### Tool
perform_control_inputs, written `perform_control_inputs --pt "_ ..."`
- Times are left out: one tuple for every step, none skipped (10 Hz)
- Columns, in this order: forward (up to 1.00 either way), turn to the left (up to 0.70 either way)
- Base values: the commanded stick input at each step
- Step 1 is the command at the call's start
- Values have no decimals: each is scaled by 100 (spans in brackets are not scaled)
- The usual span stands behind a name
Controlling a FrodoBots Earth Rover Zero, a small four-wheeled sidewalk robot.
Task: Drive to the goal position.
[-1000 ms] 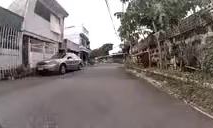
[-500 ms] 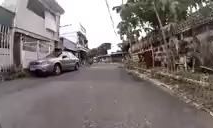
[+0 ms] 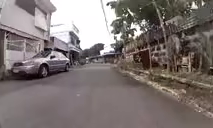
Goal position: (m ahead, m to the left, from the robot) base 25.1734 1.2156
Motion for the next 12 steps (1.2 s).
perform_control_inputs --pt "100 0" --pt "100 0" --pt "100 0" --pt "100 0" --pt "100 0" --pt "100 0" --pt "100 0" --pt "100 0" --pt "100 0" --pt "100 0" --pt "100 0" --pt "100 0"
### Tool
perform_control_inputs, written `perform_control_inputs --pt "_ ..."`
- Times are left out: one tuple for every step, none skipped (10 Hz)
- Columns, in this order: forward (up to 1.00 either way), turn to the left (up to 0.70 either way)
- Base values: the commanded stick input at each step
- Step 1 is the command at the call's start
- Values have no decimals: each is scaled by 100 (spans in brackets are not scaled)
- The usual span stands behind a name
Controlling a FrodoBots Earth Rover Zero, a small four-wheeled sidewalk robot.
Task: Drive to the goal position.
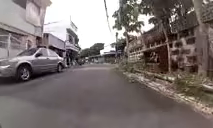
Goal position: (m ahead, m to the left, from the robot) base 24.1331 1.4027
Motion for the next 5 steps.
perform_control_inputs --pt "100 0" --pt "100 0" --pt "100 0" --pt "100 0" --pt "100 0"
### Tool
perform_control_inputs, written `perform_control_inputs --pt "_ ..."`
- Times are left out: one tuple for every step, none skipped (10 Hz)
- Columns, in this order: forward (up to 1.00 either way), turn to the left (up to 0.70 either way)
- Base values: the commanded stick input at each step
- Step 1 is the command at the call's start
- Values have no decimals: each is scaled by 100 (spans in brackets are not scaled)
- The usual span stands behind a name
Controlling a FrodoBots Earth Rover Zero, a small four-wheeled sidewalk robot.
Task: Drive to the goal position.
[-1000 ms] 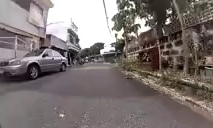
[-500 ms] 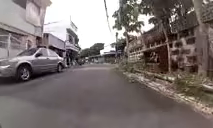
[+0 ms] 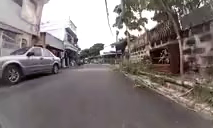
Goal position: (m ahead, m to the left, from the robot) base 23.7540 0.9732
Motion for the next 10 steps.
perform_control_inputs --pt "100 0" --pt "100 0" --pt "100 0" --pt "100 0" --pt "100 0" --pt "100 0" --pt "100 0" --pt "100 0" --pt "100 0" --pt "100 0"
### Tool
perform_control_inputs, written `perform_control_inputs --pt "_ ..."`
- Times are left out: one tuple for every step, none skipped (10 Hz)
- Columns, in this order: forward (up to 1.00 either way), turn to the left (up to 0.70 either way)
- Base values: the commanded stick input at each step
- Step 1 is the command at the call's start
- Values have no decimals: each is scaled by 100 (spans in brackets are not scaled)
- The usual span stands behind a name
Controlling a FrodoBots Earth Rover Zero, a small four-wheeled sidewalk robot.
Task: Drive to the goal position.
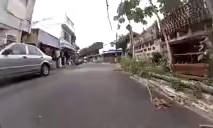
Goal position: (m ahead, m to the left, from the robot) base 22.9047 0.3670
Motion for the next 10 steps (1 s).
perform_control_inputs --pt "100 0" --pt "100 0" --pt "100 0" --pt "100 0" --pt "100 0" --pt "100 0" --pt "100 0" --pt "100 0" --pt "100 0" --pt "100 0"
